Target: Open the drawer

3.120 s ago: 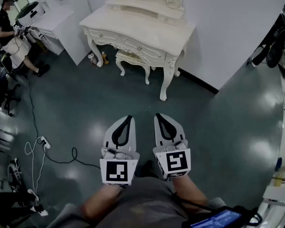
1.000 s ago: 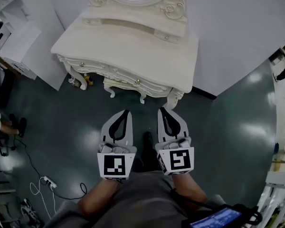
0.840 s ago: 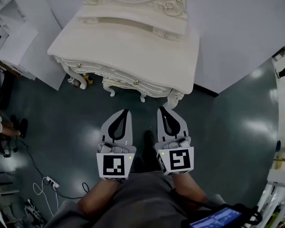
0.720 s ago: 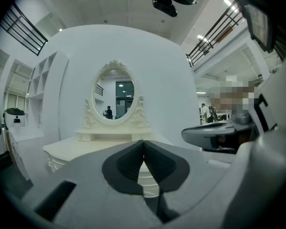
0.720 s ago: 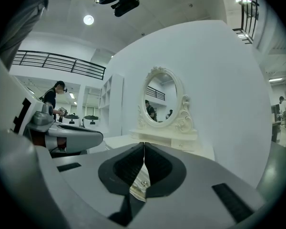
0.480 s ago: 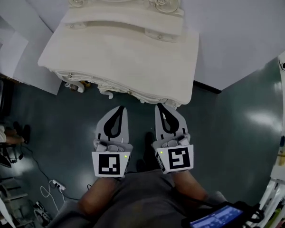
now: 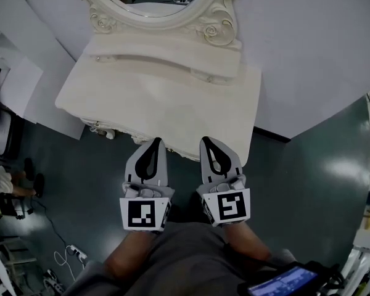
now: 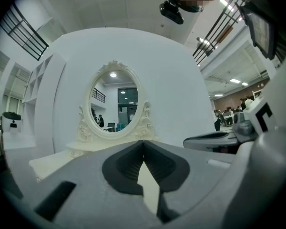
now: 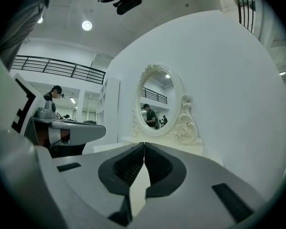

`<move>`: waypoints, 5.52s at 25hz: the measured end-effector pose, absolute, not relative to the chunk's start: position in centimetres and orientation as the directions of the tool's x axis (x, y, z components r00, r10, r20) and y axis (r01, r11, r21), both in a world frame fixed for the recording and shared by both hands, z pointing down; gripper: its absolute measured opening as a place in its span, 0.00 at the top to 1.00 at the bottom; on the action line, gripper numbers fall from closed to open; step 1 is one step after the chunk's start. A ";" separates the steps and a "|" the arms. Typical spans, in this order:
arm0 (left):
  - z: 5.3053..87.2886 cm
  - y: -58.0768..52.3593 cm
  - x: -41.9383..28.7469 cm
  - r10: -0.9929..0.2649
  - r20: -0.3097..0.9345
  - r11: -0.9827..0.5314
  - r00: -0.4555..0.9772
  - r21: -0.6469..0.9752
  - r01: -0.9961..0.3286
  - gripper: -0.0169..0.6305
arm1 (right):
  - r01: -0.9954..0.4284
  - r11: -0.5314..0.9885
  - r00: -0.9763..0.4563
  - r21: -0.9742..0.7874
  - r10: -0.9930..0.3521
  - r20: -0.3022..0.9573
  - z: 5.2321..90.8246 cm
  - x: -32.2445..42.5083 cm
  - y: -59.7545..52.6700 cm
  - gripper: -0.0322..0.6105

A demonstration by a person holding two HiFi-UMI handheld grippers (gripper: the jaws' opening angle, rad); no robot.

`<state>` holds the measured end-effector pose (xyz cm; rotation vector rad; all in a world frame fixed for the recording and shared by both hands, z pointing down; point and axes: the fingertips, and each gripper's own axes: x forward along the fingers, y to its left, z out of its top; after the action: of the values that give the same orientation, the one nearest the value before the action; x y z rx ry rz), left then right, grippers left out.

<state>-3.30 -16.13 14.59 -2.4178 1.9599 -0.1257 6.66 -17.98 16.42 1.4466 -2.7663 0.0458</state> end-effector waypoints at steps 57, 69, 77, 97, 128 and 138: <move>45.3 -17.9 -4.7 -0.855 0.325 -0.428 0.403 -0.005 -0.904 0.54 | -0.908 0.413 -0.405 -0.065 -0.828 0.387 36.9 5.5 -11.2 0.93; 47.2 -19.5 -3.9 -0.863 0.329 -0.415 0.383 -0.029 -0.909 0.54 | -0.913 0.403 -0.393 -0.064 -0.827 0.403 37.5 7.5 -11.1 0.93; 47.9 -20.0 -4.3 -0.871 0.328 -0.402 0.367 -0.047 -0.914 0.61 | -0.916 0.397 -0.387 -0.062 -0.827 0.408 37.7 7.7 -11.4 0.93; 48.9 -18.8 -4.4 -0.860 0.364 -0.414 0.359 -0.085 -0.906 0.96 | -0.920 0.387 -0.376 -0.061 -0.830 0.411 37.9 7.5 -11.0 0.93; 46.8 -19.8 -4.5 -0.878 0.315 -0.399 0.360 -0.067 -0.915 0.77 | -0.920 0.386 -0.379 -0.072 -0.822 0.426 38.2 7.2 -11.2 0.93; 46.8 -18.9 -4.5 -0.870 0.325 -0.417 0.370 -0.087 -0.905 0.77 | -0.921 0.384 -0.376 -0.070 -0.826 0.421 38.2 7.5 -11.1 0.93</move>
<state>-4.53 -18.87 46.84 -2.6864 1.7474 -0.5275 7.45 -11.10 38.20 1.5278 -2.3307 0.4233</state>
